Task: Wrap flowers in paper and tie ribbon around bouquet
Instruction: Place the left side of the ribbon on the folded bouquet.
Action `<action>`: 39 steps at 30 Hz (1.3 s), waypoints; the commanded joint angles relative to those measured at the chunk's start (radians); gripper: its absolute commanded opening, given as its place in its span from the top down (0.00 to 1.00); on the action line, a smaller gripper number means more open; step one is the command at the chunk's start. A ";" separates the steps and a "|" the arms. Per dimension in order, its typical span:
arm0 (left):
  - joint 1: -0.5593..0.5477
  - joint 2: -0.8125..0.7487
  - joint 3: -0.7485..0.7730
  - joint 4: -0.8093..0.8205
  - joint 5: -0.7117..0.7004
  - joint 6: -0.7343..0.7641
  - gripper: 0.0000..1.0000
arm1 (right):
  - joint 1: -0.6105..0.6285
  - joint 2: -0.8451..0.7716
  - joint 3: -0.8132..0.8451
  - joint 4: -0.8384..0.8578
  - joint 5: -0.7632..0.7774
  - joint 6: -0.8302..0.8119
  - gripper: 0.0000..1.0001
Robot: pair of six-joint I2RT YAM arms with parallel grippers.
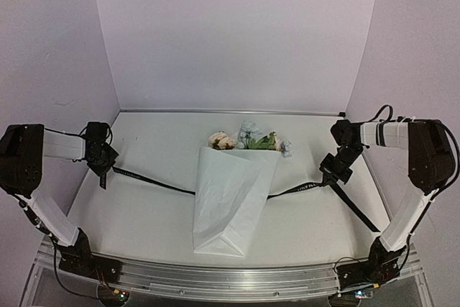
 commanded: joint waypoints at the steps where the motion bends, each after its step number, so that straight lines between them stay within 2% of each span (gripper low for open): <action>1: 0.001 -0.004 -0.002 0.020 0.031 0.023 1.00 | -0.010 -0.025 0.020 -0.034 0.020 -0.026 1.00; 10: 0.004 0.009 0.038 0.049 0.060 0.056 1.00 | -0.018 0.003 0.110 -0.091 0.015 -0.047 1.00; 15: -0.052 -0.100 0.024 0.192 0.172 0.161 1.00 | -0.017 -0.009 0.105 -0.098 -0.020 -0.040 1.00; 19: -0.247 -0.185 0.074 0.281 0.229 0.311 1.00 | -0.010 -0.029 0.061 -0.070 -0.040 -0.020 1.00; 22: -0.490 -0.178 0.153 0.334 0.309 0.472 1.00 | 0.001 -0.033 0.034 -0.049 -0.050 -0.007 1.00; 26: -0.793 -0.029 0.316 0.297 0.386 0.672 1.00 | 0.027 -0.022 0.020 -0.037 -0.055 0.000 1.00; 30: -1.039 0.197 0.529 0.123 0.392 0.862 1.00 | 0.044 -0.006 0.013 -0.027 -0.069 0.006 1.00; 34: -1.165 0.398 0.700 -0.023 0.359 1.007 1.00 | 0.049 0.005 0.017 -0.028 -0.080 0.003 1.00; 39: -1.185 0.515 0.780 -0.050 0.373 1.055 1.00 | 0.051 0.013 0.041 -0.039 -0.095 -0.005 1.00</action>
